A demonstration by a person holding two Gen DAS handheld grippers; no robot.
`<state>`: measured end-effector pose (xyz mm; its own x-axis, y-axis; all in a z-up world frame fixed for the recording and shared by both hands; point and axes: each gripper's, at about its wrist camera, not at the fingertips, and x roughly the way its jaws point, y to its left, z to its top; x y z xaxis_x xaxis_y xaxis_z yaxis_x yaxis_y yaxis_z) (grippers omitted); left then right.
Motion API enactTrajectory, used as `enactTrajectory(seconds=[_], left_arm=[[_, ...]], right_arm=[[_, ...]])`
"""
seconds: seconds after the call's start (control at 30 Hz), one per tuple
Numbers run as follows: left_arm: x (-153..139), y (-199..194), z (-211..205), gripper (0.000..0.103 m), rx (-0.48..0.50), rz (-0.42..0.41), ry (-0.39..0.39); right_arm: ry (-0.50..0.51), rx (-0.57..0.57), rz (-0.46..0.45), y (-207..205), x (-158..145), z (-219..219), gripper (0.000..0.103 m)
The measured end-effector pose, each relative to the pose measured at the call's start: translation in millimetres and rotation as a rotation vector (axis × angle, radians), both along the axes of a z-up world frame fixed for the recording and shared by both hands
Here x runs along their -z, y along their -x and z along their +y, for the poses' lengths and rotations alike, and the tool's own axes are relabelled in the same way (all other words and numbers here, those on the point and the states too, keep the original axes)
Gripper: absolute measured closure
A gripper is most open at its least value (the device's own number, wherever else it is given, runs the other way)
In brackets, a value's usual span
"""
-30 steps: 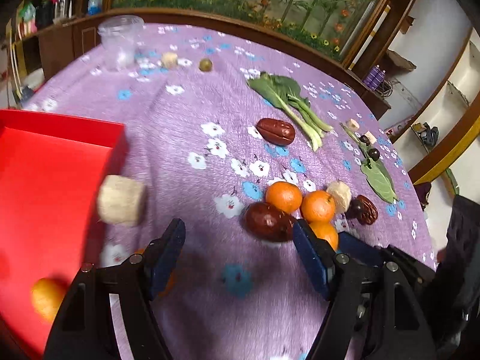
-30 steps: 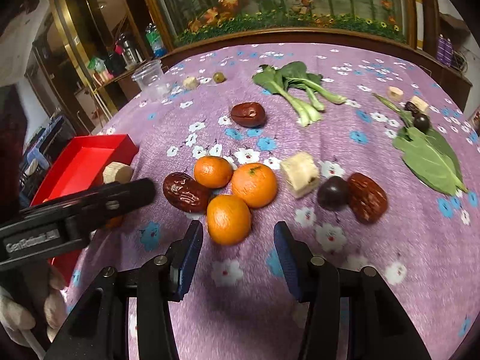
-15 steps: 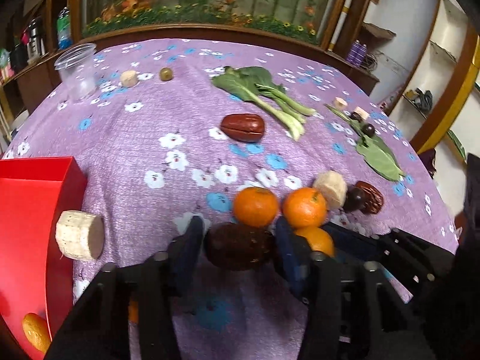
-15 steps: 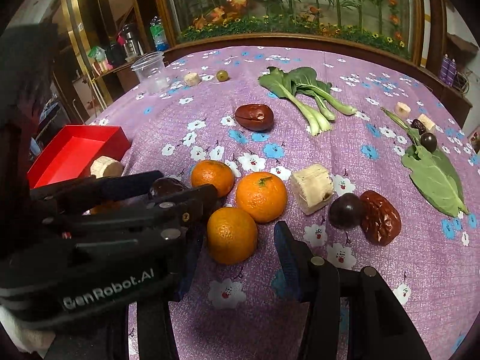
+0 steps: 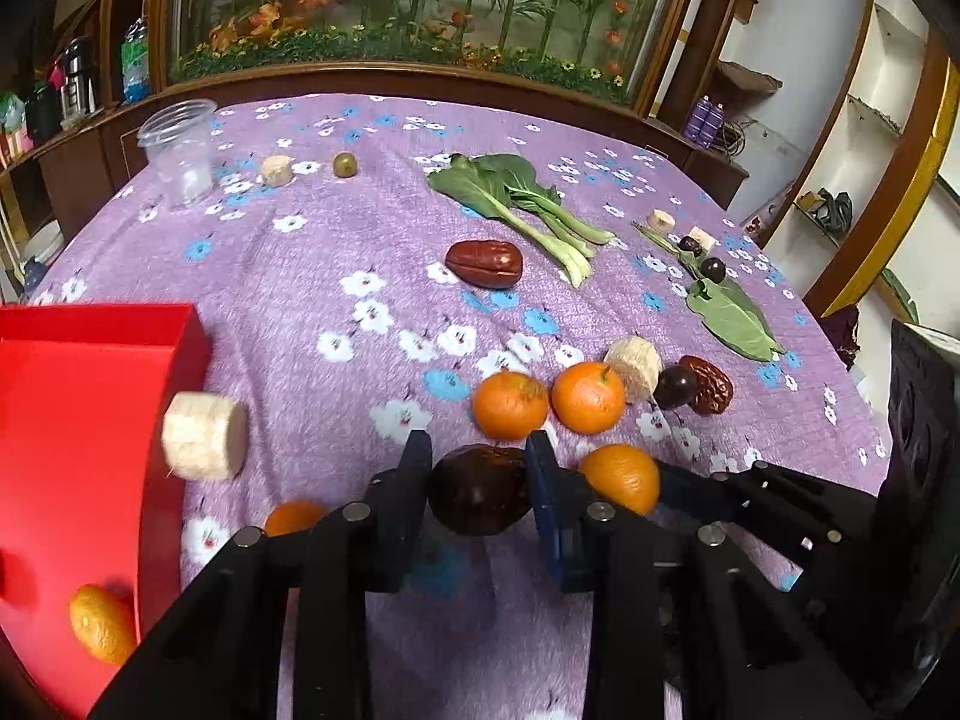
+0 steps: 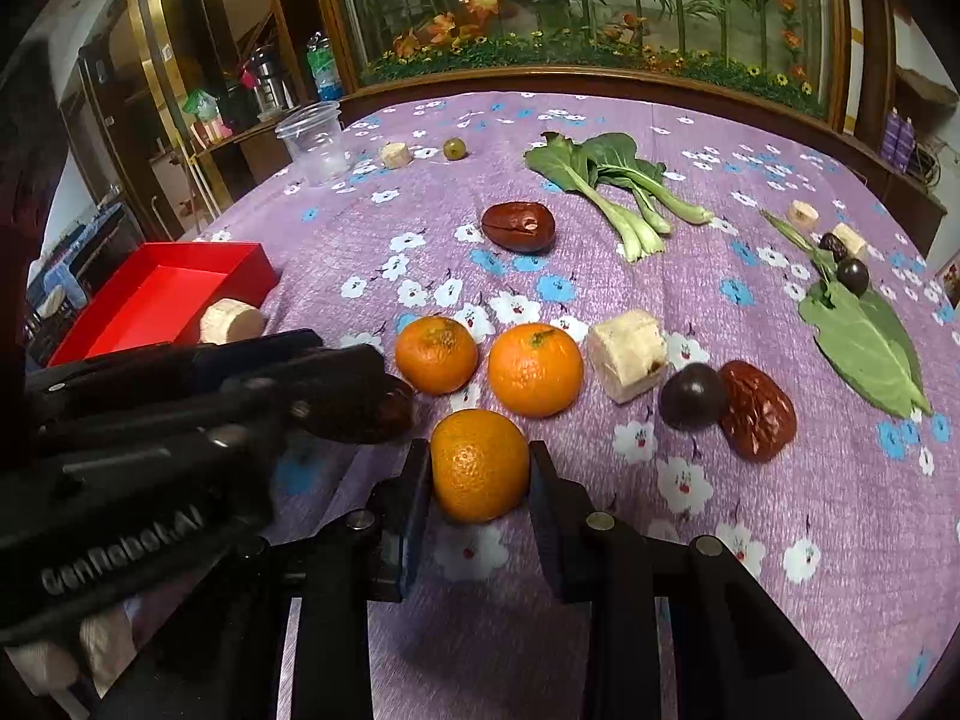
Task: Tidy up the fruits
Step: 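Grasp a red date with the left gripper while the right gripper grasps an orange, then lower the date and orange into the red tray and open both grippers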
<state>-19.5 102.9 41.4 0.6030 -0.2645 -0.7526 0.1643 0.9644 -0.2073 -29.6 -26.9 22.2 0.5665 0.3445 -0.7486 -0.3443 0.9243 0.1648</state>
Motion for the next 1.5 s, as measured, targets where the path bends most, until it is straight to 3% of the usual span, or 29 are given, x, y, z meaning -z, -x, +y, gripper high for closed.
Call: enactTrajectory(seconds=[0.53,0.77,1.1,1.27,1.5], left_arm=[[-18.2,40.0,48.4,0.08,-0.07,-0.02,0.134],[-40.6,62.6,96.6,0.08,-0.179,-0.083,0.176],[-45.9,99.9,177.4,0.08,-0.411,-0.14,0.152],[-44.9,106.0,190.5,0.08,-0.45,-0.164,0.11],[-36.9,110.5,211.3,0.08,-0.48,-0.158,0.121]], right_arm=[[-0.051,0.01,-0.021,47.1,-26.2,-12.0,0.069],[-0.063,-0.036,-0.048,59.0,-44.6,5.7,0.069],[-0.122,-0.185,-0.009,60.7,-54.0,76.5,0.069],[-0.11,-0.263,0.007,63.3,-52.7,120.2,0.069],[-0.077,-0.339,0.022,62.1,-47.5,169.1,0.069]])
